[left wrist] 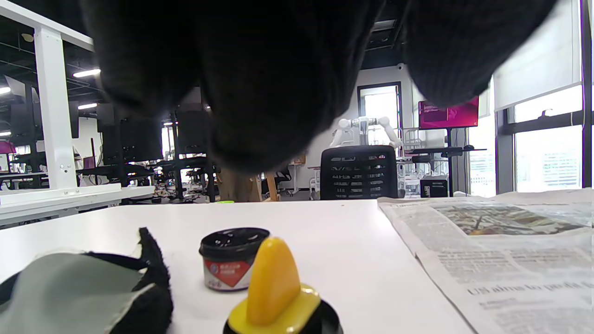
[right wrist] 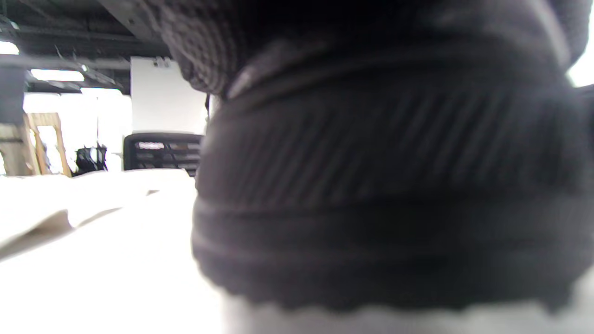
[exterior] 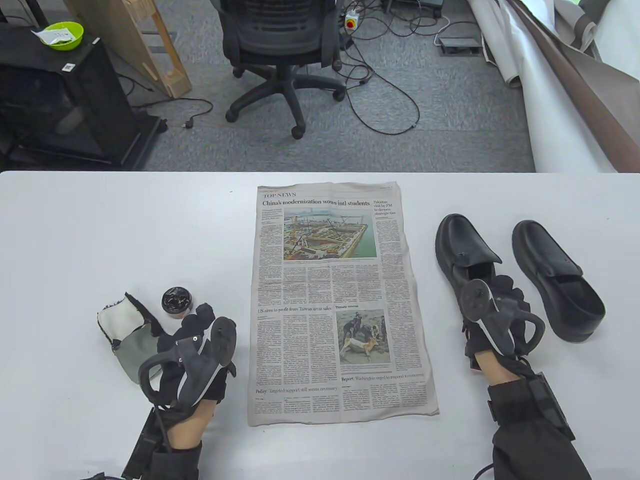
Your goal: Dip and apply built-in sponge shoe polish on shoes
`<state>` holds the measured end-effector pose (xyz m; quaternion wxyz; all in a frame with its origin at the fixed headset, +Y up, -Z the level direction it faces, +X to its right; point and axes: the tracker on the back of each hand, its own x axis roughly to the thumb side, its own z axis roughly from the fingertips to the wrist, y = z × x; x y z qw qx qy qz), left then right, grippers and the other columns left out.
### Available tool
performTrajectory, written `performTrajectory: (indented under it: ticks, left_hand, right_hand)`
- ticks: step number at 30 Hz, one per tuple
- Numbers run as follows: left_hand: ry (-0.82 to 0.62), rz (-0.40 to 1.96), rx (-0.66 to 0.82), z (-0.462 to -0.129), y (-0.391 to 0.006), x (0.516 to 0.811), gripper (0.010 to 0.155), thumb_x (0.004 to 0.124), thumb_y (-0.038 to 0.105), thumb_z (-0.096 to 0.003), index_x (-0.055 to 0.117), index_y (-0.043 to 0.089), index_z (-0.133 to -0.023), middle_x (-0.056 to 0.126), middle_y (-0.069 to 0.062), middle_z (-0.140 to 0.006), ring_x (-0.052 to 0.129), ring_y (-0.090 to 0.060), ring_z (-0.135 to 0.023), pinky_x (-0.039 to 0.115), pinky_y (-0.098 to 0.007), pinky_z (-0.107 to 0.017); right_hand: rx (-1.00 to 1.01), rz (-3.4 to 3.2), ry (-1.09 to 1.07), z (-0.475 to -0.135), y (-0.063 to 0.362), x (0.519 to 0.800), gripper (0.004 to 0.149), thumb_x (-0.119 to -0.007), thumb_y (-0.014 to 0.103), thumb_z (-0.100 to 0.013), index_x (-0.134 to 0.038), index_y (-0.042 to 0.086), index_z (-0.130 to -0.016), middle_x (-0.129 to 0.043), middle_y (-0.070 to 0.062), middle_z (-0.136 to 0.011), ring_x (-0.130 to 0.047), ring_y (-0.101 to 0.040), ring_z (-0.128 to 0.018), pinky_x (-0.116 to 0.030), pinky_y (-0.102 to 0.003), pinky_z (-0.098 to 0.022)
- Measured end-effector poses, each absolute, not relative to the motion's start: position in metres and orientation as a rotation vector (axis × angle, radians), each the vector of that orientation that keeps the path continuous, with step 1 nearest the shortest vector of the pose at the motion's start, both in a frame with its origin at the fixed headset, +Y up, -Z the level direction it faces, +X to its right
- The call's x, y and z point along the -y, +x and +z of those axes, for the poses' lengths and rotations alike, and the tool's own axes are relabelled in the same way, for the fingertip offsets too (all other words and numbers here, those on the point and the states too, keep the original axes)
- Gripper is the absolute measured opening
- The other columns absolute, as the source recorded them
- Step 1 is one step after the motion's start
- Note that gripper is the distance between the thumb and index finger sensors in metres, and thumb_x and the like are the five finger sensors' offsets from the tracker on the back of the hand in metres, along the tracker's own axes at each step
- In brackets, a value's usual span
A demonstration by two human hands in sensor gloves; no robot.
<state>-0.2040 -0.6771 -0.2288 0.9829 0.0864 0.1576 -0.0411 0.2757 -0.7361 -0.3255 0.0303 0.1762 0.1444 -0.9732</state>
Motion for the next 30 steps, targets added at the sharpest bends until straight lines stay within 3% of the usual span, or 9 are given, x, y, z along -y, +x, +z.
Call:
performTrajectory:
  ticks: [4, 8, 13, 19, 22, 30]
  left_hand:
    - [0.160, -0.085, -0.317, -0.229, -0.204, 0.678, 0.061, 0.085, 0.058, -0.0426, 0.080, 0.021, -0.091, 0.101, -0.006, -0.069, 0.107, -0.008, -0.033, 0.089, -0.042, -0.047]
    - [0.151, -0.086, -0.319, -0.229, -0.204, 0.677, 0.061, 0.085, 0.058, -0.0427, 0.080, 0.021, -0.091, 0.100, -0.006, -0.069, 0.107, -0.008, -0.033, 0.089, -0.042, -0.047]
    - [0.149, -0.075, -0.319, -0.229, -0.205, 0.677, 0.061, 0.085, 0.058, -0.0428, 0.080, 0.021, -0.091, 0.100, -0.006, -0.069, 0.107, -0.008, -0.034, 0.089, -0.042, -0.047]
    - [0.141, -0.077, -0.313, -0.229, -0.205, 0.677, 0.061, 0.085, 0.059, -0.0430, 0.080, 0.021, -0.091, 0.100, -0.006, -0.070, 0.107, -0.008, -0.034, 0.088, -0.043, -0.047]
    - [0.139, -0.078, -0.310, -0.229, -0.205, 0.677, 0.060, 0.084, 0.058, -0.0435, 0.081, 0.021, -0.090, 0.100, -0.007, -0.070, 0.107, -0.009, -0.034, 0.088, -0.043, -0.047]
    - [0.121, -0.082, -0.304, -0.231, -0.204, 0.681, 0.059, 0.083, 0.058, -0.0439, 0.082, 0.021, -0.089, 0.100, -0.007, -0.070, 0.108, -0.009, -0.035, 0.088, -0.043, -0.047]
  right_hand:
    - [-0.328, -3.032, 0.605, -0.326, 0.273, 0.742, 0.049, -0.071, 0.051, -0.041, -0.083, 0.021, -0.078, -0.068, -0.020, -0.089, -0.092, -0.041, -0.060, -0.081, -0.052, -0.044]
    - [-0.284, -3.092, 0.635, -0.322, 0.276, 0.736, 0.065, -0.067, 0.061, -0.038, -0.073, 0.020, -0.088, -0.059, -0.022, -0.097, -0.090, -0.046, -0.068, -0.079, -0.057, -0.049]
    - [-0.426, -3.197, 0.616, -0.312, 0.288, 0.708, 0.077, -0.056, 0.068, -0.036, -0.057, 0.023, -0.098, -0.049, -0.017, -0.103, -0.079, -0.045, -0.081, -0.074, -0.056, -0.058]
    - [-0.545, -3.012, 0.696, -0.308, 0.314, 0.690, 0.078, -0.065, 0.066, -0.038, -0.055, 0.022, -0.102, -0.052, -0.016, -0.103, -0.070, -0.049, -0.089, -0.066, -0.062, -0.062]
    - [-0.508, -2.942, 0.733, -0.310, 0.324, 0.692, 0.088, -0.069, 0.070, -0.033, -0.052, 0.022, -0.104, -0.050, -0.014, -0.105, -0.060, -0.051, -0.097, -0.058, -0.069, -0.066]
    - [-0.401, -2.874, 0.876, -0.316, 0.360, 0.703, 0.086, -0.075, 0.067, -0.033, -0.059, 0.020, -0.104, -0.048, -0.014, -0.108, -0.047, -0.054, -0.103, -0.045, -0.076, -0.068]
